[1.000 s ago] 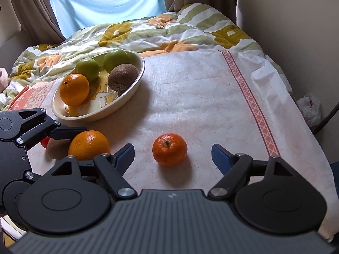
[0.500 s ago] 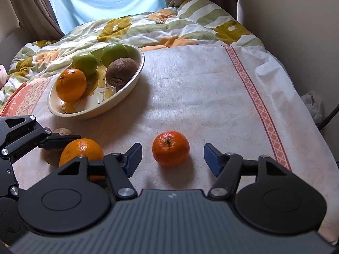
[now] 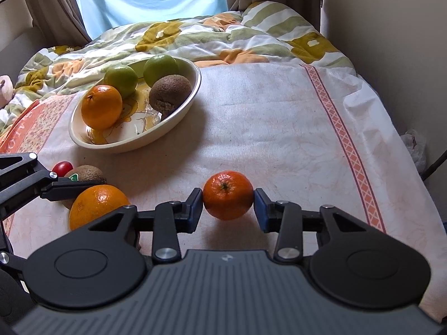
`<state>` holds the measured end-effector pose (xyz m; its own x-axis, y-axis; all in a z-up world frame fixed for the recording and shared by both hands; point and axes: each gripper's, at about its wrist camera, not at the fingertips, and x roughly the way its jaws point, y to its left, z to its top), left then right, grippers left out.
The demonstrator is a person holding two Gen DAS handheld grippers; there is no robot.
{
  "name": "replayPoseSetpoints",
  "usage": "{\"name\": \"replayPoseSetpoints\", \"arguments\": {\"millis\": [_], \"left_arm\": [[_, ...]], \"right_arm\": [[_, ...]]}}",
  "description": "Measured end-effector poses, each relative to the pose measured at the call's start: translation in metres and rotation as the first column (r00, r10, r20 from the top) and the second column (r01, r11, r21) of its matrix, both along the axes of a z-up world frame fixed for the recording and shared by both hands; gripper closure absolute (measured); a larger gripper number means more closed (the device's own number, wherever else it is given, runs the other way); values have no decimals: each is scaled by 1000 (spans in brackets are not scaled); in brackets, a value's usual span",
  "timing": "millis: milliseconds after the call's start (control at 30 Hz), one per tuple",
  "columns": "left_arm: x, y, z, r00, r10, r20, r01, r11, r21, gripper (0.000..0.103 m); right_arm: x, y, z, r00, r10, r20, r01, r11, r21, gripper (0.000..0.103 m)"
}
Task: Organize fruits
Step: 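Grasp the large orange with the left tool while the right tool grasps a mandarin, then carry the orange and mandarin over the duck bowl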
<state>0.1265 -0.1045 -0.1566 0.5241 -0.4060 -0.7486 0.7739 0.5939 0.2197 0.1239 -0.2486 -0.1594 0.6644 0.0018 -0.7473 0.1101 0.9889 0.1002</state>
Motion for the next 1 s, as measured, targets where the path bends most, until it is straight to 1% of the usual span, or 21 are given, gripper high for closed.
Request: {"name": "replayPoseSetpoints", "arguments": {"millis": [200, 400, 533, 667, 800, 1000], "left_arm": [[-8, 11, 28, 998, 62, 18, -61, 997, -51, 40], [-10, 25, 60, 990, 137, 24, -134, 986, -96, 40], [-3, 31, 79, 983, 180, 34, -176, 979, -103, 40], [9, 33, 93, 973, 227, 41, -221, 969, -114, 40], [26, 28, 100, 962, 269, 50, -262, 958, -119, 40], [62, 14, 98, 950, 310, 40, -304, 946, -114, 40]], "right_arm": [[-8, 7, 34, 999, 25, 32, -25, 1000, -3, 49], [-9, 16, 68, 996, 70, 63, -70, 998, -2, 49], [-4, 17, 87, 993, 95, 76, -97, 995, 22, 49], [7, 16, 101, 989, 121, 89, -125, 991, 42, 49], [26, 14, 109, 983, 155, 96, -160, 986, 47, 49], [66, 3, 111, 976, 197, 98, -203, 978, 51, 49]]}}
